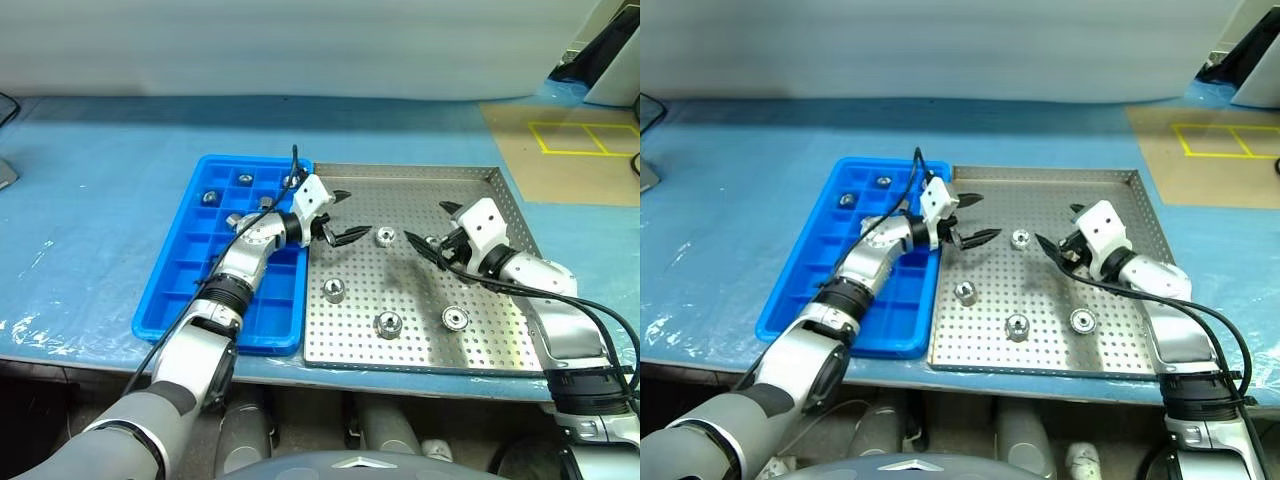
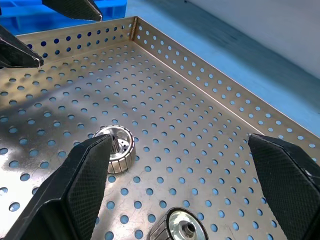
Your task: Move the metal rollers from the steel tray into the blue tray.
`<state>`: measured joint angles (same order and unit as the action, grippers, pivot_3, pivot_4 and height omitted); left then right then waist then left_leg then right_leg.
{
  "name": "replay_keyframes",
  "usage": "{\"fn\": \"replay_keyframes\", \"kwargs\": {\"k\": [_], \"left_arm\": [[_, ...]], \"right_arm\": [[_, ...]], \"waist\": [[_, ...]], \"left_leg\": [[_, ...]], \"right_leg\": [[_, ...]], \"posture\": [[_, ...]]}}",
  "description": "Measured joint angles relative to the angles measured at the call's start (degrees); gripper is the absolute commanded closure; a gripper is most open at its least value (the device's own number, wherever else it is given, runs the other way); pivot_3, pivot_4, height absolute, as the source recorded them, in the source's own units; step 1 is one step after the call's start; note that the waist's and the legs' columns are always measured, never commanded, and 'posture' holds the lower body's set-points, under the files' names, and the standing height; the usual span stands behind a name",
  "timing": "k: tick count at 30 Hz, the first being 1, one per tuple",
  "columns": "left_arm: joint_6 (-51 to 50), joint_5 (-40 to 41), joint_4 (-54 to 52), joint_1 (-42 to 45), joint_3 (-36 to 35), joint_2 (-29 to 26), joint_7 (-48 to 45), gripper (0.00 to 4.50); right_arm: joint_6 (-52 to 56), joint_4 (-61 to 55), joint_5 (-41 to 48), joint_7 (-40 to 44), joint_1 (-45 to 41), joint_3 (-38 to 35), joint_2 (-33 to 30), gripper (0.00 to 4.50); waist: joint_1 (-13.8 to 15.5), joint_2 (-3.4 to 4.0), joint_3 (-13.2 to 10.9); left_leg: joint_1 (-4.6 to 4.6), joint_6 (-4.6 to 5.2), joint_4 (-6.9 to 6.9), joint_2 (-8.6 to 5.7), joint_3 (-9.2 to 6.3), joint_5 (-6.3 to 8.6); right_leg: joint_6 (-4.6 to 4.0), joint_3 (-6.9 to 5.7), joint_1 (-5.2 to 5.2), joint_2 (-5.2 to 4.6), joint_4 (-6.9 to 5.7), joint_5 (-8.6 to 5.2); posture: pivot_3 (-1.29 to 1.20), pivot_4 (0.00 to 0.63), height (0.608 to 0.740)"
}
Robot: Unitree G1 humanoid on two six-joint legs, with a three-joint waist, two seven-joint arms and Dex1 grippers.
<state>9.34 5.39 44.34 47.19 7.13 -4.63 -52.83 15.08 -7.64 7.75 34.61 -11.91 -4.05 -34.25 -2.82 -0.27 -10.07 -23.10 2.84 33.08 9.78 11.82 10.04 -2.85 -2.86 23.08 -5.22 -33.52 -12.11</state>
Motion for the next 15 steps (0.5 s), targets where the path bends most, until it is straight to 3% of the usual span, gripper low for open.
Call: {"fn": "replay_keyframes", "kwargs": {"k": [15], "left_arm": [[-1.0,-1.5,2.9,2.5,1.2,1.2,-0.7,0.03]], "right_arm": [[0.4,-2.4,-0.1,-1.9,2.6,-0.2,-0.2,0.00]], "waist": [[-1.4,0.00,0.0]], "left_leg": [[-0.06,0.05,0.00,-0.03,0.00,0.04]], "right_leg": [[0.01,-0.01,-0.01,-0.01,0.12,-0.01]], "posture": [[-0.55,0.150,0.740]]}}
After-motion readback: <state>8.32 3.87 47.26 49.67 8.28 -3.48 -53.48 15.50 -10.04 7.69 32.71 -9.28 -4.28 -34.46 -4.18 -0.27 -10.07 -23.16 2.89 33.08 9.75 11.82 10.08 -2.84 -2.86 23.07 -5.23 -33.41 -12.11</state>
